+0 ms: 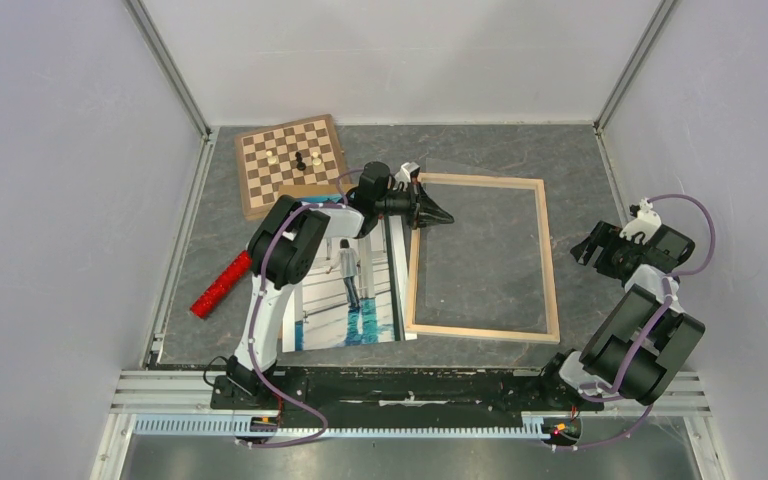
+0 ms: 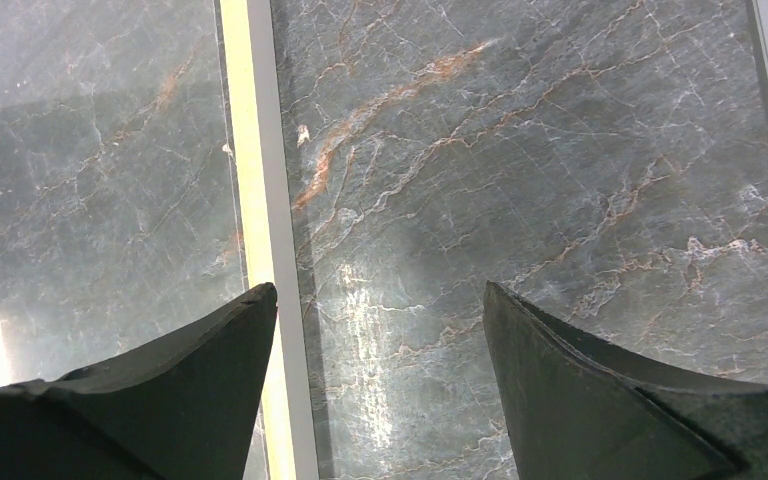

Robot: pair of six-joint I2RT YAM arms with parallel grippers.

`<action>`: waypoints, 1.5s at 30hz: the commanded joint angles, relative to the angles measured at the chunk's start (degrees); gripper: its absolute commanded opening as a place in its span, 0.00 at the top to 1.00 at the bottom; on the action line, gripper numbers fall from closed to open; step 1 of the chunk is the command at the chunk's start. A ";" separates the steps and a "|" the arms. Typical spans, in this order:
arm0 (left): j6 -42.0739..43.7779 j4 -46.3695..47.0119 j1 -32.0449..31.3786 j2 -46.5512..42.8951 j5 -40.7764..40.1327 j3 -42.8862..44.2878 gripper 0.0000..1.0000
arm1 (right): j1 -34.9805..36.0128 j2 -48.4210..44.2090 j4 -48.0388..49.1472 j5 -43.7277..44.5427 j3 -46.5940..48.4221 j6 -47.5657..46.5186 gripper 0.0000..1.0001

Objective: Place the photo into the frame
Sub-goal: Move the photo frame to the center of the board.

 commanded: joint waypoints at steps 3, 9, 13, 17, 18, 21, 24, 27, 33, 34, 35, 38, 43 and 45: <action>3.84 0.11 -0.27 -0.79 0.61 -0.23 0.98 | -0.36 -0.99 1.89 -0.39 -0.24 0.15 0.22; 4.91 -0.23 -0.28 -0.42 0.78 -0.23 0.98 | -0.46 -0.84 1.84 -0.28 -0.23 0.06 0.22; 6.09 -1.25 -0.27 -0.55 0.62 -0.32 0.98 | -0.49 -0.87 1.93 -0.29 -0.23 0.06 0.22; 6.39 -1.31 -0.27 -0.40 0.67 -0.39 0.98 | -0.44 -0.84 1.92 -0.37 -0.24 0.07 0.22; 6.60 -1.58 -0.21 -0.40 0.65 -0.27 0.98 | -0.46 -0.91 1.93 -0.39 -0.23 0.13 0.22; 6.81 -1.70 -0.24 -0.40 0.53 -0.22 0.98 | -0.59 -1.00 2.01 -0.47 -0.32 0.08 0.22; 7.13 -1.86 -0.20 -0.40 0.49 -0.14 0.98 | -0.55 -1.06 2.08 -0.46 -0.41 0.12 0.22; 7.72 -2.28 -0.18 -0.33 0.45 -0.09 0.98 | -0.57 -1.03 2.10 -0.52 -0.41 0.15 0.22; 8.89 -3.37 0.00 0.11 0.41 0.54 0.98 | -0.63 -1.09 2.24 -0.57 -0.50 0.15 0.22; 9.08 -3.52 0.00 0.17 0.41 0.65 0.98 | -0.62 -1.10 2.28 -0.54 -0.54 0.15 0.22; 9.39 -3.71 0.00 0.21 0.33 0.81 0.98 | -0.62 -1.17 2.32 -0.54 -0.58 0.15 0.22; 10.39 -4.45 0.08 0.47 0.49 1.54 0.98 | -0.62 -1.18 2.45 -0.54 -0.75 0.15 0.22; 12.27 -5.69 0.17 1.07 0.67 2.96 0.98 | -0.62 -1.08 2.63 -0.63 -0.85 0.15 0.22; 12.96 -5.99 0.17 1.31 0.76 3.32 0.98 | -0.62 -1.13 2.72 -0.64 -0.94 0.15 0.22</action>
